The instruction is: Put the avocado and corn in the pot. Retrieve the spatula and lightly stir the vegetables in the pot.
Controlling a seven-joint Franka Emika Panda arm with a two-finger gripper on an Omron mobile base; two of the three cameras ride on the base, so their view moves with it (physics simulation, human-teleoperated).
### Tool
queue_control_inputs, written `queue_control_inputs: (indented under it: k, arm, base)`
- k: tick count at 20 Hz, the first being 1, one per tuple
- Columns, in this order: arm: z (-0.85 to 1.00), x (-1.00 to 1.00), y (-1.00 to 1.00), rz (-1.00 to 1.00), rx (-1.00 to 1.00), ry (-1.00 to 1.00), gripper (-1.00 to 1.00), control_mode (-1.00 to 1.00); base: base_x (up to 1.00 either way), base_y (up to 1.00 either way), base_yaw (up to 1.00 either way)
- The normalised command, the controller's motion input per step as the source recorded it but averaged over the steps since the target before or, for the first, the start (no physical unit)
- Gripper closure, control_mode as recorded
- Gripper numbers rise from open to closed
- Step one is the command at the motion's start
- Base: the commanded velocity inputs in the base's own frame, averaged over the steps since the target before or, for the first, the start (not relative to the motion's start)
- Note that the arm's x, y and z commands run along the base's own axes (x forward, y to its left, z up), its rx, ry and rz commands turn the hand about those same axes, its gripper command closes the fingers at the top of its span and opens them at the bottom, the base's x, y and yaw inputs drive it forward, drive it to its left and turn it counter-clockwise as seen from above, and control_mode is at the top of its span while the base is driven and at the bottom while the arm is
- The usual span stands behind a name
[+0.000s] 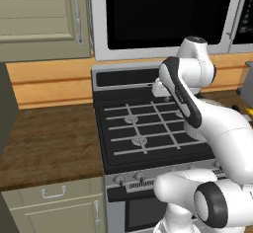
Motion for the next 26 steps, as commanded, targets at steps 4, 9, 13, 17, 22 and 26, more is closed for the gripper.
queue_control_inputs:
  k: [4, 9, 13, 17, 22, 26]
  arm:
    - [-0.01, -0.11, -0.04, 0.00, 0.00, 0.00, -1.00, -1.00]
    - [-0.18, -0.29, -0.19, 0.00, -0.01, -0.06, -1.00, -1.00]
    - [-0.06, -0.14, 0.00, 0.00, -0.01, -0.07, -1.00, -1.00]
    - [0.00, -0.01, 0.00, 0.00, 0.00, 0.00, -1.00, -1.00]
    - [0.00, -0.05, 0.00, 0.00, 0.00, 0.00, -1.00, -1.00]
    - [0.00, -0.04, -0.08, 0.00, -0.04, -0.02, -1.00, -1.00]
  base:
    - [0.00, 0.00, 0.00]
    - [0.00, 0.00, 0.00]
    - [0.00, 0.00, 0.00]
    - [0.00, 0.00, 0.00]
    - [0.00, 0.00, 0.00]
    - [0.00, 0.00, 0.00]
